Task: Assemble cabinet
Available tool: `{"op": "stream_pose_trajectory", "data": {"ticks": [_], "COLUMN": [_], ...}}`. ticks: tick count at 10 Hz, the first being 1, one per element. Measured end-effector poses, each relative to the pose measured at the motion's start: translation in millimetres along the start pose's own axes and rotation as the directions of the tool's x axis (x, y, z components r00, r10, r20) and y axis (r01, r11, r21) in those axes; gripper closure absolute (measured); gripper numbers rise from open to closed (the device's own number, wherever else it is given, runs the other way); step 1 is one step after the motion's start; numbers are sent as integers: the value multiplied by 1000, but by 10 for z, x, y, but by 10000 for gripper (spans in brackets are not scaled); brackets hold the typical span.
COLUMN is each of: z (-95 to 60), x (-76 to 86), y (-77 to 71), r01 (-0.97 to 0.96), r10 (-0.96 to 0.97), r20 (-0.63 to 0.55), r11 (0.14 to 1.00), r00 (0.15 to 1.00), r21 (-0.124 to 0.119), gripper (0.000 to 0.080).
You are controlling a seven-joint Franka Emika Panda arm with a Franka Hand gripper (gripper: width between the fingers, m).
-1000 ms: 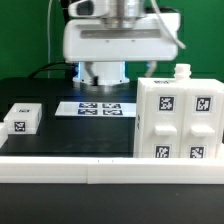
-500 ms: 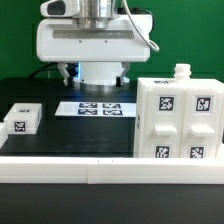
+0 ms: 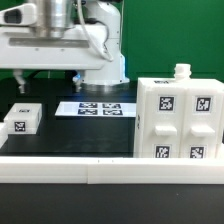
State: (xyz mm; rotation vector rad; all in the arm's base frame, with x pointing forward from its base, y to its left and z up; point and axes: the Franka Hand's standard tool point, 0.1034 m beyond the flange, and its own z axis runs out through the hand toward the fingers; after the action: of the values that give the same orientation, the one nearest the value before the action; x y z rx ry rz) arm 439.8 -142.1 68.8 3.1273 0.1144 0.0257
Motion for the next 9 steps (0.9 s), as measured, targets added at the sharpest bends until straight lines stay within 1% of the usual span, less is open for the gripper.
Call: {"op": "stream_pose_trajectory", "data": {"ticks": [2, 3, 4, 6, 9], "z": [77, 119, 152, 271, 427], "x": [-94, -151, -188, -251, -353], "y": [191, 315, 389, 412, 398], "r01": [13, 15, 15, 16, 21], "r10": [-13, -15, -15, -16, -21], "r20": [9, 17, 23, 38, 70], "r11": [1000, 1000, 1000, 1000, 1000], "r00": [1000, 1000, 1000, 999, 997], "r21": [-5, -6, -6, -10, -4], "gripper": [2, 2, 2, 2, 2]}}
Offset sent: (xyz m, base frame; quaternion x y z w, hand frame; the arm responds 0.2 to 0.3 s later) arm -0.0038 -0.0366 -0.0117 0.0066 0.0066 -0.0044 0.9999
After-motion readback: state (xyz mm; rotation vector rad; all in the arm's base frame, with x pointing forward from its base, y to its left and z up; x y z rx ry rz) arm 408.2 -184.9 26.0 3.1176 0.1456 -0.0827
